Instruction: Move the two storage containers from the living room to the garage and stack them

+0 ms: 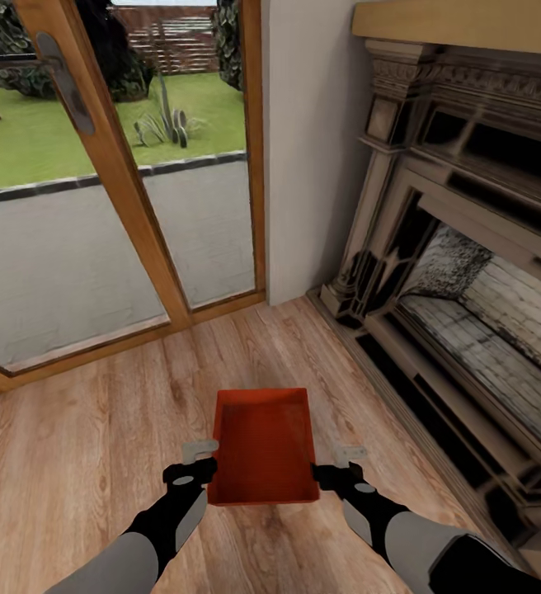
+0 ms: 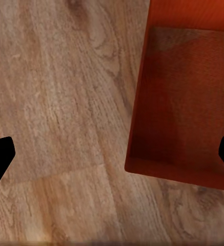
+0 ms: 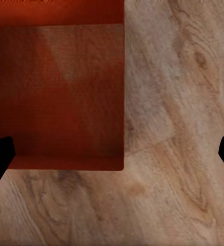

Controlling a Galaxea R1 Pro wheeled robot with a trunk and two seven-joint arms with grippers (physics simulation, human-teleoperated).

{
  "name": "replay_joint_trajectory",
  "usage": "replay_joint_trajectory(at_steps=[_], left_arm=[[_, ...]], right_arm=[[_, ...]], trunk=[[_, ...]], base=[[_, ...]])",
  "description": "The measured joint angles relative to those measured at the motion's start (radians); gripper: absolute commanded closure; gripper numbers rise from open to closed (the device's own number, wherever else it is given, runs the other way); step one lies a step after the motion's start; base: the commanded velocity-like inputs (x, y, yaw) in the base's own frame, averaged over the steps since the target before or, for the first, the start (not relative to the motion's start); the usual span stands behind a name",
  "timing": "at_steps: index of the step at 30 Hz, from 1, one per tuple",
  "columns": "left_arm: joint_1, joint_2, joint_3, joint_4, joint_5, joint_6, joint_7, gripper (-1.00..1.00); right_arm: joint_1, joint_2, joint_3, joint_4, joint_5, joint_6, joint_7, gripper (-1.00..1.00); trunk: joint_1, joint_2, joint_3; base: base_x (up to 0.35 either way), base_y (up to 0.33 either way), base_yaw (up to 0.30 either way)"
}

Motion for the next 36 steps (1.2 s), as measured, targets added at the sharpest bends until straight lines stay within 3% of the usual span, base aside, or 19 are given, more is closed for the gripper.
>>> replay_joint_trajectory(at_steps=[10,36], left_arm=[[0.000,0.001,0.000,0.003,0.005,0.000,-0.002,-1.00],[0.000,0.001,0.014,-0.016,0.012,0.001,-0.001,-1.00]], right_arm=[[0.000,0.040,0.004,-0.005,0.005,-0.007,-0.001,-1.00],[0.000,0.053,0.013,-0.018,0.007,-0.013,-0.002,-1.00]], trunk=[[0.000,0.000,0.000],[0.000,0.000,0.000]], base=[[0.000,0.000,0.000],[0.000,0.000,0.000]])
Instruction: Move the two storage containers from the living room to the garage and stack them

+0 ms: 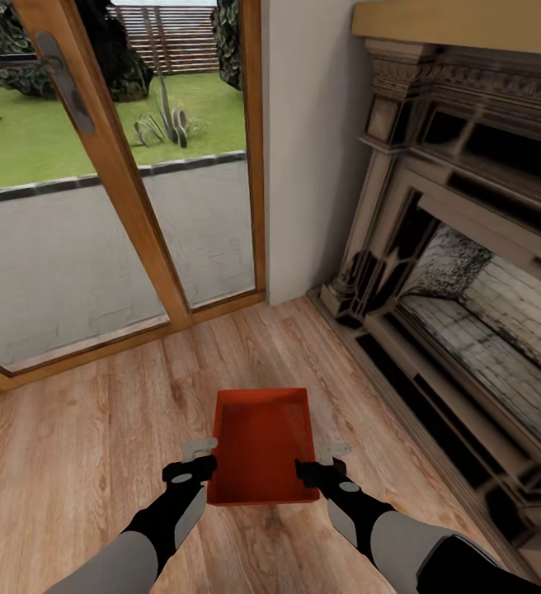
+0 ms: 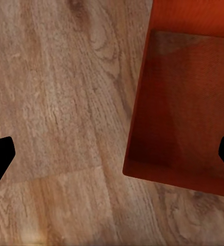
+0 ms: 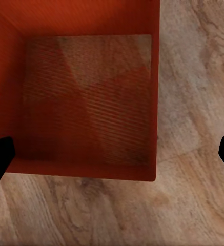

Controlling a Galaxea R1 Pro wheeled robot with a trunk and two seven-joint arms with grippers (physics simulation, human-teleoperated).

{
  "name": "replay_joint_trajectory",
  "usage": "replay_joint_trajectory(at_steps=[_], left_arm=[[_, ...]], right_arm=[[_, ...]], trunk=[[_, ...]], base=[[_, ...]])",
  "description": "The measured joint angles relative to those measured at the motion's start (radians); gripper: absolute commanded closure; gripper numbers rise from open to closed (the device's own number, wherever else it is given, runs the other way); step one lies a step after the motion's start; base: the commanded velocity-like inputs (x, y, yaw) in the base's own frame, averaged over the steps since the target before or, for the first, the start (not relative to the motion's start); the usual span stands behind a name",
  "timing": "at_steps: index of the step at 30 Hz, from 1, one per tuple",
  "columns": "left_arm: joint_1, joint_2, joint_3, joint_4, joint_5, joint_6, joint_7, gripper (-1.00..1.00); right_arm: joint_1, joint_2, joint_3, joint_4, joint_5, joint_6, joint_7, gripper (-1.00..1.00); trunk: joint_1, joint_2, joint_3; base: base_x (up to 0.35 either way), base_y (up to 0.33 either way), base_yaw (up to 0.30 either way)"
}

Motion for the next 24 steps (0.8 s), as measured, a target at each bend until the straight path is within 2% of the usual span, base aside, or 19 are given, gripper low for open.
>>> replay_joint_trajectory(at_steps=[24], left_arm=[[0.000,0.000,-0.015,-0.002,-0.015,0.022,-0.004,-1.00]], right_arm=[[0.000,-0.010,-0.013,0.000,-0.002,-0.007,0.000,-1.00]], trunk=[[0.092,-0.168,-0.075]], base=[[0.000,0.000,0.000]])
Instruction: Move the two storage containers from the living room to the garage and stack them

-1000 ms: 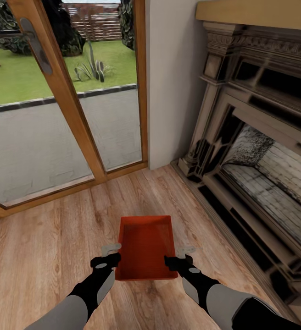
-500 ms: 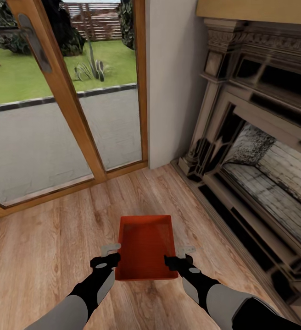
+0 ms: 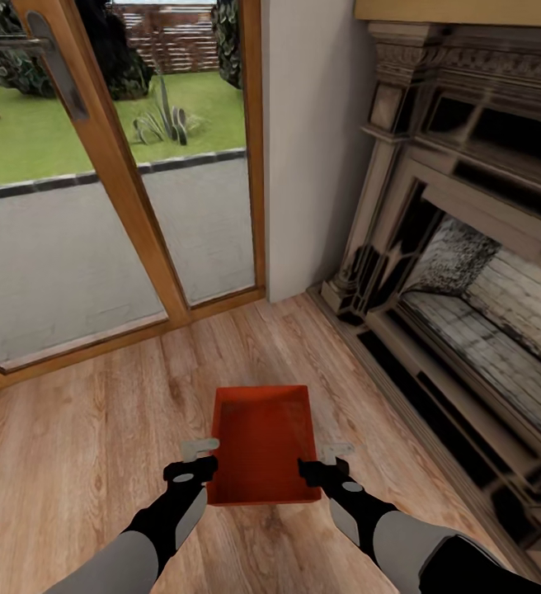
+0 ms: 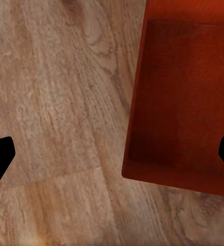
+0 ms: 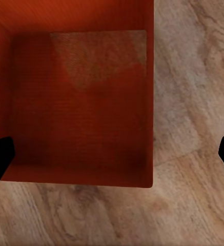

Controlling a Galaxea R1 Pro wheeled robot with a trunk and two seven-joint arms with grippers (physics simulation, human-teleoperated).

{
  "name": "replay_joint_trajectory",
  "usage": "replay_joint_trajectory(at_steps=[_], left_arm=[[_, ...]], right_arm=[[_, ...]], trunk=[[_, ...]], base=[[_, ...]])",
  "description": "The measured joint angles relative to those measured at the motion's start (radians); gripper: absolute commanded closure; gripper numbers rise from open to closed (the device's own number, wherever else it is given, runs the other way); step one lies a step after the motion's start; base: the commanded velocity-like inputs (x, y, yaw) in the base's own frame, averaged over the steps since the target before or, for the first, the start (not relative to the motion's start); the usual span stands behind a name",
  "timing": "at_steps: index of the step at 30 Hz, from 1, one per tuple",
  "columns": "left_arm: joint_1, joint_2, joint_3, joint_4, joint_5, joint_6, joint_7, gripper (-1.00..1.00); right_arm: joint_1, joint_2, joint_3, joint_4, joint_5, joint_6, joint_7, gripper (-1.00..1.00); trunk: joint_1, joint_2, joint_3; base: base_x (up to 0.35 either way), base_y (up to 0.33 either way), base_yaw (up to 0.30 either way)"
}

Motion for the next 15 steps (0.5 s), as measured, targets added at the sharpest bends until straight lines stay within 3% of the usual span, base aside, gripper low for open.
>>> replay_joint_trajectory(at_steps=[6,10,12,15], left_arm=[[0.000,0.001,-0.007,0.000,0.001,0.000,-0.008,-1.00],[0.000,0.003,-0.015,0.000,0.000,-0.001,-0.057,-1.00],[0.000,0.006,-0.018,-0.001,-0.001,-0.005,-0.110,-1.00],[0.000,0.010,-0.017,-0.002,0.000,-0.012,-0.122,-1.00]], right_arm=[[0.000,-0.004,-0.001,-0.002,-0.004,0.001,0.000,-1.00],[0.000,-0.003,-0.002,-0.007,-0.007,0.001,-0.004,-1.00],[0.000,-0.003,-0.002,-0.018,-0.008,0.002,-0.008,-1.00],[0.000,-0.004,-0.003,-0.021,-0.009,0.003,-0.009,-1.00]], trunk=[[0.023,-0.042,-0.019],[0.038,-0.070,-0.031],[0.046,-0.084,-0.038],[0.050,-0.091,-0.041]], base=[[0.000,0.000,0.000],[0.000,0.000,0.000],[0.000,0.000,0.000],[0.000,0.000,0.000]])
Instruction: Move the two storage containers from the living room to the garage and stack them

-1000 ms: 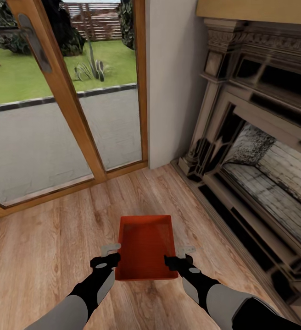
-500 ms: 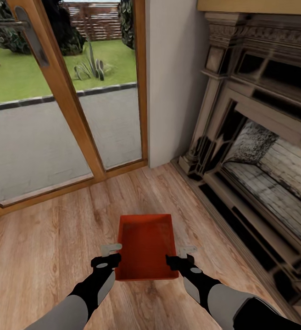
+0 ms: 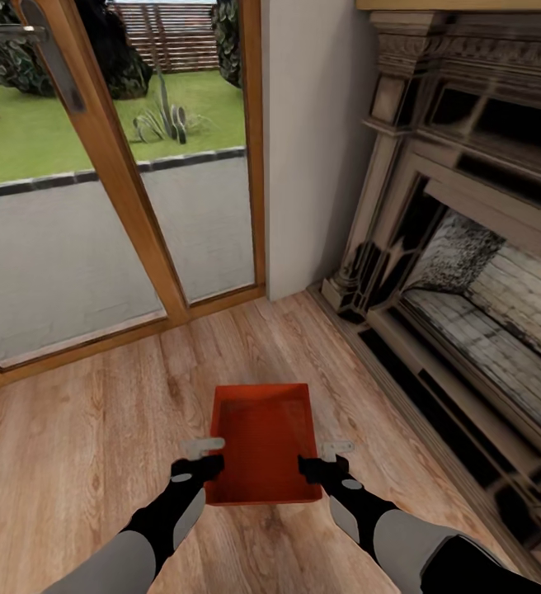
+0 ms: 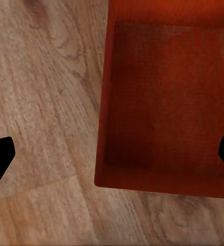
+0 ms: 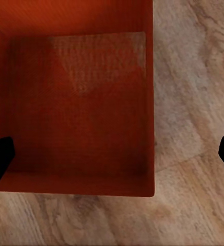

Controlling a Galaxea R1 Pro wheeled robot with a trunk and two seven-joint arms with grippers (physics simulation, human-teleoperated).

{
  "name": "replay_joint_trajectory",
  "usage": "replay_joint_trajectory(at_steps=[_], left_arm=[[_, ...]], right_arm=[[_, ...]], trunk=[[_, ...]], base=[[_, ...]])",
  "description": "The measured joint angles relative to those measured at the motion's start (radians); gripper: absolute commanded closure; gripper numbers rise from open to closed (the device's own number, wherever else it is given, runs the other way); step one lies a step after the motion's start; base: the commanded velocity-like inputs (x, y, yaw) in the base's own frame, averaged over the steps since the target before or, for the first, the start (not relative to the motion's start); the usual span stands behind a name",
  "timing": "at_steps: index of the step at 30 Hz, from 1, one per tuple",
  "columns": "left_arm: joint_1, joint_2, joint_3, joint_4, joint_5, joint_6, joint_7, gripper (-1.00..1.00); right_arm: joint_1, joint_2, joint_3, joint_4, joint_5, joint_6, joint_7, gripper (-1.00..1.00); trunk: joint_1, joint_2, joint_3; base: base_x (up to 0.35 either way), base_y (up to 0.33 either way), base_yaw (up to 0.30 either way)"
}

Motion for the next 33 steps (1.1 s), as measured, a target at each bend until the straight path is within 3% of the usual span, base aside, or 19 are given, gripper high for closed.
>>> replay_joint_trajectory(at_steps=[6,13,20,33], left_arm=[[0.000,0.003,0.005,-0.045,0.005,0.003,-0.001,-1.00],[0.000,-0.009,0.005,-0.114,0.002,0.011,0.069,-1.00],[0.000,-0.003,-0.001,-0.146,0.003,0.013,0.087,-1.00],[0.000,0.002,-0.003,-0.099,0.009,0.014,0.089,-1.00]], right_arm=[[0.000,0.004,0.000,-0.002,0.000,0.003,-0.001,-1.00],[0.000,0.003,0.000,-0.002,0.000,0.001,-0.001,-1.00],[0.000,0.010,0.001,-0.002,0.000,0.000,-0.001,-1.00],[0.000,0.001,0.001,-0.024,0.001,-0.003,-0.014,-1.00]], trunk=[[0.000,0.000,0.000],[0.000,0.000,0.000],[0.027,-0.049,-0.022],[0.077,-0.140,-0.063]], base=[[0.000,0.000,0.000],[0.000,0.000,0.000],[0.000,0.000,0.000],[0.000,0.000,0.000]])
